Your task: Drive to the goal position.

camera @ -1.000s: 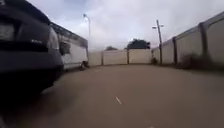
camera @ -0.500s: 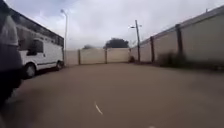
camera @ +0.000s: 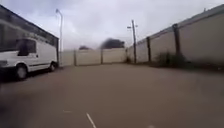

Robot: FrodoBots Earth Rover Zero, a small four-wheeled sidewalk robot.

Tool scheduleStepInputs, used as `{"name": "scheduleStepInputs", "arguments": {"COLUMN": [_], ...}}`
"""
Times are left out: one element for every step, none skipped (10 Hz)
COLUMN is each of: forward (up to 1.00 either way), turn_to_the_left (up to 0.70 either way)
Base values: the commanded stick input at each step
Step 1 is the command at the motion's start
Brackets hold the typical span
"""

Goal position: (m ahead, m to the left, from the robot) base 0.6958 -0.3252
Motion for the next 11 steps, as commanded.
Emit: {"name": "scheduleStepInputs", "arguments": {"forward": [0.50, 0.50, 0.50, 0.50, 0.50, 0.50, 0.50, 0.50, 0.50, 0.50, 0.50], "turn_to_the_left": [0.50, 0.50, 0.29, 0.00, 0.00, 0.00, 0.00, 0.00, 0.00, 0.00, 0.00]}}
